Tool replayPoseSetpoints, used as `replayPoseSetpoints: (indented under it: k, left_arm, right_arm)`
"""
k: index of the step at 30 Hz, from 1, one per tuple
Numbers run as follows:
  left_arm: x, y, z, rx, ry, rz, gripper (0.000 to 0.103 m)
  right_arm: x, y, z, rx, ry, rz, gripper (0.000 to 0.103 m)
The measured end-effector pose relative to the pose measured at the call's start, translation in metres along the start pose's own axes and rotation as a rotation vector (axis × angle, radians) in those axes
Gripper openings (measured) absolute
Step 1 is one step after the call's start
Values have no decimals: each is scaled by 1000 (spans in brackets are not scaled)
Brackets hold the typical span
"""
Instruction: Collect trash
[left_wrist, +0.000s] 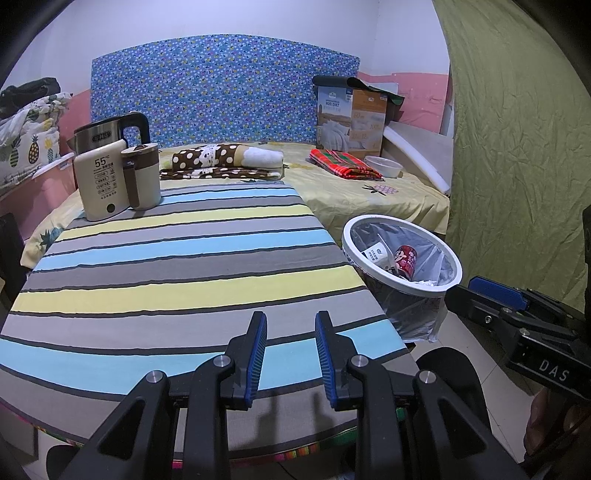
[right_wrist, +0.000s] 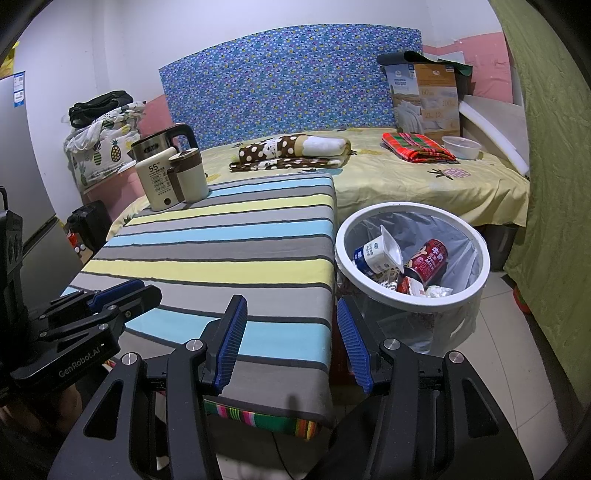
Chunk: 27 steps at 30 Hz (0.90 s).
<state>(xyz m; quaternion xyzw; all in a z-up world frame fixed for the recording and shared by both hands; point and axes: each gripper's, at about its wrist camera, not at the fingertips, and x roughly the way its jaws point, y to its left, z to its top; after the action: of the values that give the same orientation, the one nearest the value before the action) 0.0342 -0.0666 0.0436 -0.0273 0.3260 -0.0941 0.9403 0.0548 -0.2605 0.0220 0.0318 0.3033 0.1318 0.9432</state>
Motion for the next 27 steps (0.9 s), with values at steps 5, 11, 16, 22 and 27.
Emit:
replayPoseSetpoints:
  k: [5, 11, 16, 22, 27]
  left_arm:
    - [0, 1, 0, -3, 3, -2, 27]
    - [-1, 3, 0, -3, 0, 19, 27]
    - [-1, 4, -1, 0, -3, 25, 27]
    - [1, 1, -2, 6, -5, 25, 27]
    - [0, 2, -3, 6, -12, 27, 27]
  right_arm:
    - [0, 0, 0, 0, 0, 0, 53]
    - [1, 1, 0, 1, 8, 4, 53]
    - [1, 1, -1, 1, 9, 4, 53]
    - [2, 1, -1, -1, 16, 5, 53]
    - [2, 0, -1, 0, 16, 5, 53]
